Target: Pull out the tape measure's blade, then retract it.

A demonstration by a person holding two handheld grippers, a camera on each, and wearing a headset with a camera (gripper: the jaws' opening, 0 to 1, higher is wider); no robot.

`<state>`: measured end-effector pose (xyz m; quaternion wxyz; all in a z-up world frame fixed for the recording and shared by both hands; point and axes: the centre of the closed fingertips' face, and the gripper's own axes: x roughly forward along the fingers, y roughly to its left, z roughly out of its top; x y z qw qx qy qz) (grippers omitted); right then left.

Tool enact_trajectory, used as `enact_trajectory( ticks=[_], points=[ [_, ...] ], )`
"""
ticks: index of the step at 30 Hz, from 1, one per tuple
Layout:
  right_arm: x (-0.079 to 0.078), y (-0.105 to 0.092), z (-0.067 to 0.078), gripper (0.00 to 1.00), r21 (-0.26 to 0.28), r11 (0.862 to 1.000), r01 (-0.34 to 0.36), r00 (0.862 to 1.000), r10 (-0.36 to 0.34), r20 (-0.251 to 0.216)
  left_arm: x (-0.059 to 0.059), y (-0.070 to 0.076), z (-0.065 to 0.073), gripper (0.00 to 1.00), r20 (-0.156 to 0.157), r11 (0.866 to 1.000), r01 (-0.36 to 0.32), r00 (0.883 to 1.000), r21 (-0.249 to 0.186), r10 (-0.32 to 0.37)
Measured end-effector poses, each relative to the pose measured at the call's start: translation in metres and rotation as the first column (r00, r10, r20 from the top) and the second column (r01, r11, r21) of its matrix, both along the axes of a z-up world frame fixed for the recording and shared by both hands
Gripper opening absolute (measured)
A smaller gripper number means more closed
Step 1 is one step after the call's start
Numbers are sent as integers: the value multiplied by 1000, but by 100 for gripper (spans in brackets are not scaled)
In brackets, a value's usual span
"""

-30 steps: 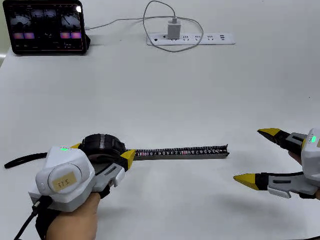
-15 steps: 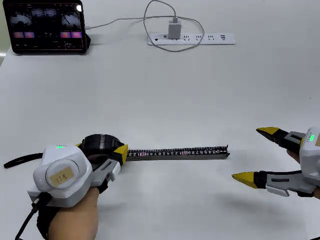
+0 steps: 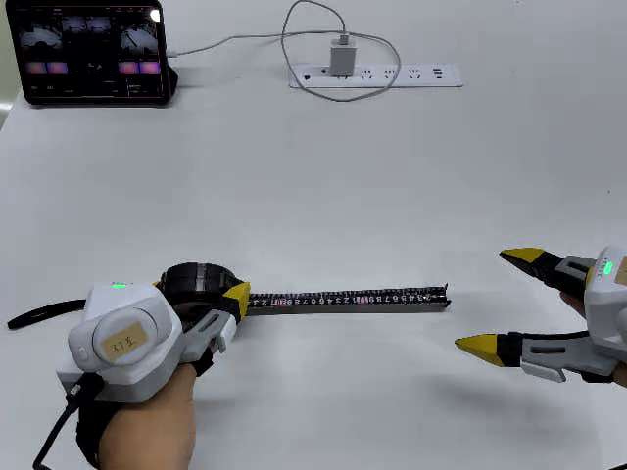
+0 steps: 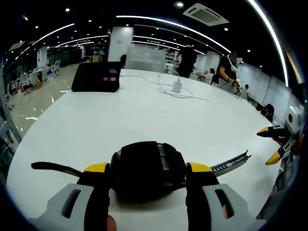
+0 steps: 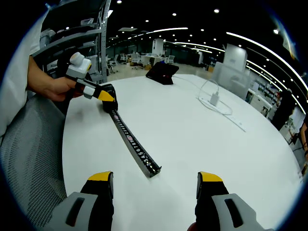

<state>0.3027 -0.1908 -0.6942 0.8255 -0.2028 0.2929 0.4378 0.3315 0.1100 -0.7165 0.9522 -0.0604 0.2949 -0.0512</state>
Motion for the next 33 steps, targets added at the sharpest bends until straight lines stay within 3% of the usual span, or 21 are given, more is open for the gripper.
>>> enact_trajectory(
  ticks=[14, 21, 33],
  points=[
    [4, 3, -7, 57, -63, 992, -107, 994, 106, -22, 0, 0, -1, 60, -4, 1000, 8, 1000, 1, -8],
    [6, 6, -13, 54, -105, 978, -182, 983, 177, -54, 0, 0, -1, 60, -8, 1000, 11, 1000, 1, -11],
    [12, 11, -26, 42, -170, 936, -307, 950, 292, -106, 0, 0, -2, 60, -13, 1000, 12, 1000, -6, -12]
  ],
)
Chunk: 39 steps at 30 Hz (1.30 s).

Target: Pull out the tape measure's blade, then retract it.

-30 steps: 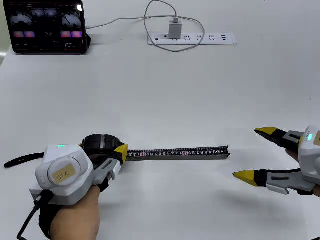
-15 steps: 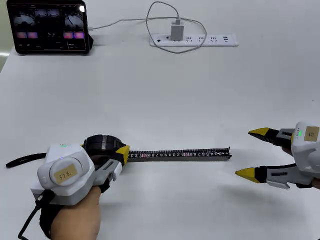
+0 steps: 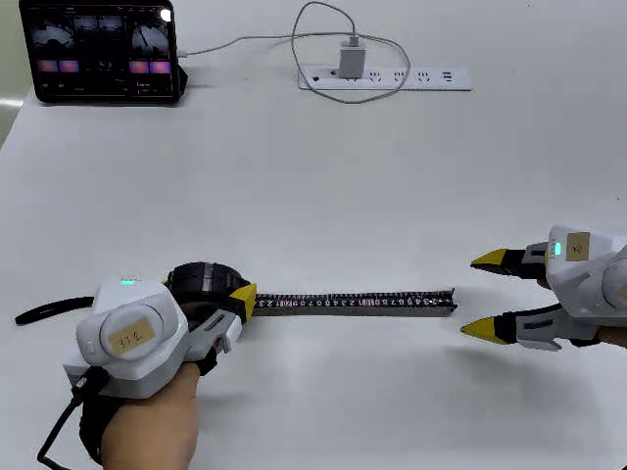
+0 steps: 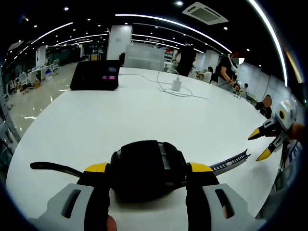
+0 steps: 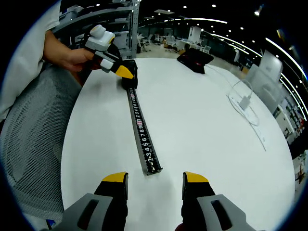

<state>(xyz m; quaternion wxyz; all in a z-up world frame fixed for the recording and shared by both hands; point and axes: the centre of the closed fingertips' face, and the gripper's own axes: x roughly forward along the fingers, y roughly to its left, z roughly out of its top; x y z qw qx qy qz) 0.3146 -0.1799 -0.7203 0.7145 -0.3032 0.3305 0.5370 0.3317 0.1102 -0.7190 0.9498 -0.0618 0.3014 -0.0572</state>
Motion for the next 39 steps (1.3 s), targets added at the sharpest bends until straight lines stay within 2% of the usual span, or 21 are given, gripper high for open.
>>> enact_trajectory(
  ticks=[14, 16, 18, 29, 39],
  points=[
    [1, 9, -16, 28, -34, 996, -87, 994, 84, -67, 0, 0, -1, 60, -4, 1000, 1, 1000, -4, -1],
    [3, 9, -18, 26, -45, 995, -94, 994, 91, -64, 0, 0, -1, 60, -4, 1000, 2, 1000, -4, -2],
    [2, 9, -20, 24, -49, 994, -100, 992, 96, -83, 0, 0, -1, 60, -6, 1000, 2, 1000, -4, -2],
    [2, 12, -26, 16, -90, 984, -153, 984, 144, -103, 0, 0, -2, 60, -9, 1000, 4, 1000, -8, -4],
    [0, 12, -31, 13, -113, 977, -182, 978, 167, -128, 0, 0, -3, 60, -11, 1000, 3, 1000, -10, -3]
  ],
)
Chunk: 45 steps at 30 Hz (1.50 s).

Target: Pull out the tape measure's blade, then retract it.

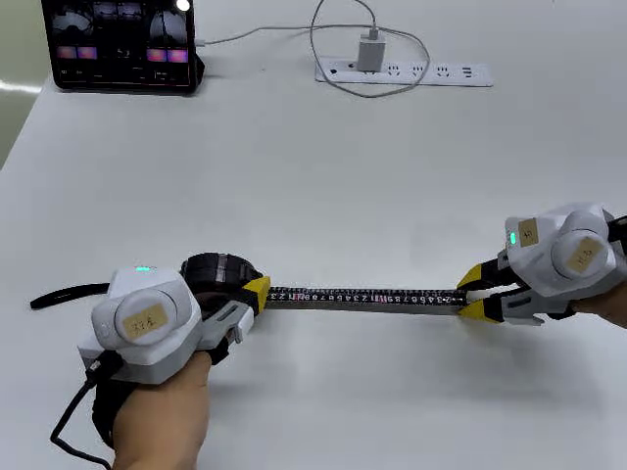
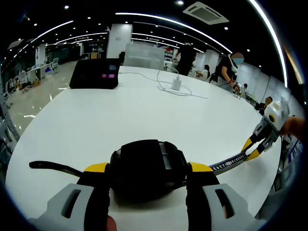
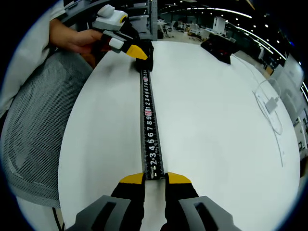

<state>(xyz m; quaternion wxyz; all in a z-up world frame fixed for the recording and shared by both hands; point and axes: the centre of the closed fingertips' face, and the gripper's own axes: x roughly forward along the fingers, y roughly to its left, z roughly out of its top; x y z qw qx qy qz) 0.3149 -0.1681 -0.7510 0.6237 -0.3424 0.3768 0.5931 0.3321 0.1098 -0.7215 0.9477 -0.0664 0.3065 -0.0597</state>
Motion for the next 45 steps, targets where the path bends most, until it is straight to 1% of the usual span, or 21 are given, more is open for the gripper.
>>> enact_trajectory(
  ticks=[9, 19, 24, 27, 28, 30, 33, 36, 40, 43, 44, 45],
  points=[
    [1, 0, 0, 12, -22, 999, -30, 999, 30, 14, 0, 0, 0, 60, -5, 1000, -1, 1000, 0, 1],
    [1, -1, -1, 11, -46, 998, -43, 999, 44, 19, 0, 0, 1, 60, -5, 1000, -5, 1000, 2, 5],
    [0, -1, -1, 11, -57, 997, -44, 999, 46, 20, -1, 0, 0, 59, -12, 1000, -2, 1000, 6, 2],
    [0, -1, -1, 10, -67, 997, -48, 999, 50, 18, -1, 0, 0, 58, -22, 1000, 3, 1000, 11, -2],
    [1, -1, -1, 10, -70, 996, -47, 999, 48, 16, -1, 1, 0, 58, -27, 1000, 1, 1000, 6, -1],
    [1, -1, -1, 10, -72, 996, -49, 999, 50, 16, -1, 1, 0, 57, -32, 1000, 3, 999, 4, -3],
    [1, -1, 0, 10, -71, 996, -48, 999, 49, 15, -2, 1, 0, 57, -26, 1000, 5, 1000, 5, -5],
    [1, -1, 0, 10, -70, 996, -48, 999, 49, 15, -1, 1, 0, 57, -28, 1000, 4, 1000, 2, -4],
    [2, 5, 4, 10, -57, 997, -51, 998, 52, 17, -1, 1, 0, 57, -33, 1000, 2, 999, -5, -2],
    [2, 5, 1, 10, -75, 995, -60, 998, 61, 16, -1, 1, 0, 57, -32, 1000, 2, 999, -8, -3],
    [2, 5, 1, 10, -73, 996, -58, 998, 59, 16, -1, 1, 0, 57, -32, 1000, 4, 999, -9, -4],
    [2, 6, 2, 10, -60, 997, -53, 998, 54, 12, -1, 1, 0, 57, -34, 1000, 4, 999, -11, -4]
  ],
)
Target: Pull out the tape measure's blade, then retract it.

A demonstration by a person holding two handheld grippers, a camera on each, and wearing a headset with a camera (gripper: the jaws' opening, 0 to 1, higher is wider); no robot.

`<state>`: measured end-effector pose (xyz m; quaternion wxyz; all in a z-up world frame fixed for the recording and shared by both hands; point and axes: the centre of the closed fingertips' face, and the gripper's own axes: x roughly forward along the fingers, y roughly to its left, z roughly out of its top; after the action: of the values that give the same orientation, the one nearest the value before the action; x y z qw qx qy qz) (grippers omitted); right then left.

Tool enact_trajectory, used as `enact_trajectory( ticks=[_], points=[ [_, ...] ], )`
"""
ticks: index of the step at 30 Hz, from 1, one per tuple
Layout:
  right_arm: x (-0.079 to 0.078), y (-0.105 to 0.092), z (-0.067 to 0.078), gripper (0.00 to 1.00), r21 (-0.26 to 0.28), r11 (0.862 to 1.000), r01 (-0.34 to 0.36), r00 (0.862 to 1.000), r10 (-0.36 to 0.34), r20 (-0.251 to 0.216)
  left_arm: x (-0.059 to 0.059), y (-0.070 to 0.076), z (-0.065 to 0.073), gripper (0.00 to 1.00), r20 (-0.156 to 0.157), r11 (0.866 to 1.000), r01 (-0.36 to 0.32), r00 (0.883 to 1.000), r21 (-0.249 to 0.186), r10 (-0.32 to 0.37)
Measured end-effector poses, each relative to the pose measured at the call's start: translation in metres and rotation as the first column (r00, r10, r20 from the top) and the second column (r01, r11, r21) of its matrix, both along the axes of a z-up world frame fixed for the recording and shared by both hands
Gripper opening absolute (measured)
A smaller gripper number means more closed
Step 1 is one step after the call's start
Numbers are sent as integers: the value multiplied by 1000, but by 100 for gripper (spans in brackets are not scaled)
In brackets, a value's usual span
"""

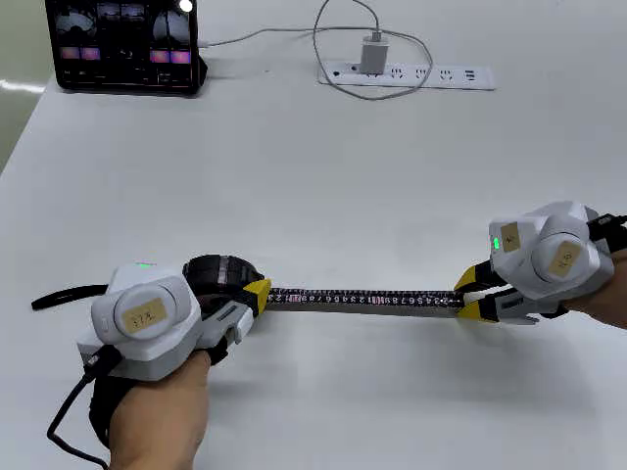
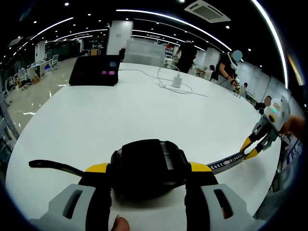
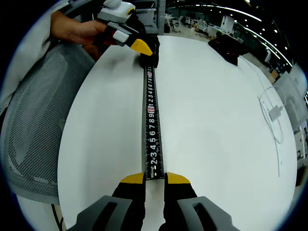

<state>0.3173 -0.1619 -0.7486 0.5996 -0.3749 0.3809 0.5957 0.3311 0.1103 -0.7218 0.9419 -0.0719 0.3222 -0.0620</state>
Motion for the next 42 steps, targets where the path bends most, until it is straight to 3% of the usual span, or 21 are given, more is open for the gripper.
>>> enact_trajectory(
  ticks=[5, 23, 42],
  points=[
    [0, 0, 0, 10, -3, 1000, -6, 1000, 6, 1, 0, 0, 0, 57, 0, 1000, 0, 1000, -3, 0],
    [2, 30, 5, 10, 72, 997, -9, 1000, 11, -26, 0, 1, 0, 57, -5, 999, -6, 1000, -36, 5],
    [3, 52, 2, 10, 96, 995, -19, 999, 24, -44, 0, 2, 0, 57, -7, 999, -5, 1000, -51, 5]
  ],
)
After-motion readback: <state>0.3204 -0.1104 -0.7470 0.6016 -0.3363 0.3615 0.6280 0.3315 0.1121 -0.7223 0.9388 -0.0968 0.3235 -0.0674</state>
